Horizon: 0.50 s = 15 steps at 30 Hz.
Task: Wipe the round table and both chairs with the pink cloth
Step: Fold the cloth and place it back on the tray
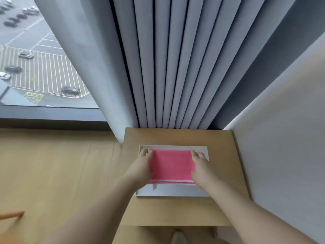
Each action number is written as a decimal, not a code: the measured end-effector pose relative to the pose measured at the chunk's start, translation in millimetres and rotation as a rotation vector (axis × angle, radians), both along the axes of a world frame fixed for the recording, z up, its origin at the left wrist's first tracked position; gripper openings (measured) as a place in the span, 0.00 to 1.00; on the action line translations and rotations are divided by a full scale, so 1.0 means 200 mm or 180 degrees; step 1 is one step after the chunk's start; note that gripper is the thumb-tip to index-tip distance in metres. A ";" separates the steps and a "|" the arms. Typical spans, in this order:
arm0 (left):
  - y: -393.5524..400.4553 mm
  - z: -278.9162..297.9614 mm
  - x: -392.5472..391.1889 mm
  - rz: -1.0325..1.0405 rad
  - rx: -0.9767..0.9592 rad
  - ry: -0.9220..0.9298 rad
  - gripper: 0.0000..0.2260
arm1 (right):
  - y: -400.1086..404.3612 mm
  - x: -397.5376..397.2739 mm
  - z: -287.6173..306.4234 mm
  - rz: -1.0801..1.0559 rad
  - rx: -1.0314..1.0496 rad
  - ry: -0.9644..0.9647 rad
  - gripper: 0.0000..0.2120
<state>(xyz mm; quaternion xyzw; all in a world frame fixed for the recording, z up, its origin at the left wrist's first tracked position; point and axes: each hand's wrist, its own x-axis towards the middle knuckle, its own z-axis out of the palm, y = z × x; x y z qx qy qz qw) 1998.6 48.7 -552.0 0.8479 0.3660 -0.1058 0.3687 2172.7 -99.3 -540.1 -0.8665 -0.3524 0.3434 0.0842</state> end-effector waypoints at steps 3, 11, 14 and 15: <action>0.00 -0.24 0.05 0.0022 0.0013 0.0200 0.34 | 0.03 0.04 -0.26 0.0152 -0.0234 -0.0069 0.37; 0.01 -0.56 0.02 0.0163 0.0073 0.0510 0.32 | 0.11 0.05 -0.57 0.0495 -0.0291 0.0039 0.38; -0.01 -0.60 0.02 0.0111 0.0068 0.0632 0.31 | 0.11 0.03 -0.63 0.0583 -0.0372 0.0038 0.37; -0.01 -0.62 0.02 0.0082 0.0100 0.0640 0.31 | 0.11 0.03 -0.65 0.0542 -0.0406 0.0065 0.35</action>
